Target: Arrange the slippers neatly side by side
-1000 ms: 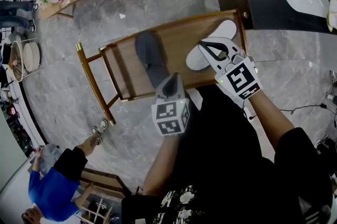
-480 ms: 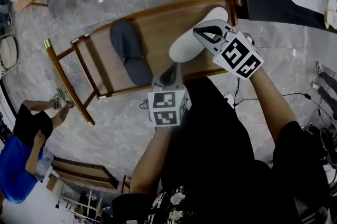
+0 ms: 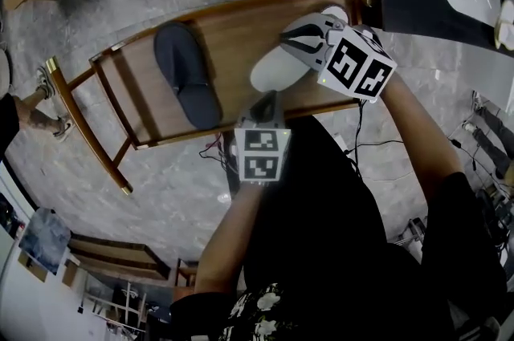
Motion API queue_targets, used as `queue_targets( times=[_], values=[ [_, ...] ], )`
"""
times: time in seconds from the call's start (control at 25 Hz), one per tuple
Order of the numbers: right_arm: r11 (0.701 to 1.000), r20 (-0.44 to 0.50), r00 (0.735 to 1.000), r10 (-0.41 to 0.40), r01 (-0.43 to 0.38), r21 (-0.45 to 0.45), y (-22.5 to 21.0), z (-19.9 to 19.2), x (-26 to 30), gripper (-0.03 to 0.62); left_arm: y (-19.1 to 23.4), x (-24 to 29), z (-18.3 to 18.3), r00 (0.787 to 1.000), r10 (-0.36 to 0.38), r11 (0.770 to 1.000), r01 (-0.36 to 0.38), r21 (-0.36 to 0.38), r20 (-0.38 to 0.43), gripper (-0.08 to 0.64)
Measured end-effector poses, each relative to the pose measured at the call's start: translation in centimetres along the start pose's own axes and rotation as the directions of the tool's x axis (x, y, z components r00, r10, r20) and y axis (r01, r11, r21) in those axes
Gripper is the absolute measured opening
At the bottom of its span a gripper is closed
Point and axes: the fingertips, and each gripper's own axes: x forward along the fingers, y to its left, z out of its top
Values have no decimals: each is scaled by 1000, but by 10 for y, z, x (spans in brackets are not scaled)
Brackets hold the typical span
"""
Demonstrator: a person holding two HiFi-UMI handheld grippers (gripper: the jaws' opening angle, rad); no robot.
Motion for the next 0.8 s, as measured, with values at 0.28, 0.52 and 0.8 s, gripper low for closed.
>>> queue_targets(
  times=[0.28,0.52,0.8],
  values=[
    [990,-146,980,133,-140,-37,4,-19,13,100,4,15,-14,999,2,1000,-1,10,-44,2],
    [968,-240,938,250,-251,28,9,-26,24,113,4,20,-18,999,-1,999,3,36,-51,2],
    [934,-372,868,329,-358,-10,26,-35,43,143,2,21,-18,999,-3,997,6,75,-41,2]
  ],
)
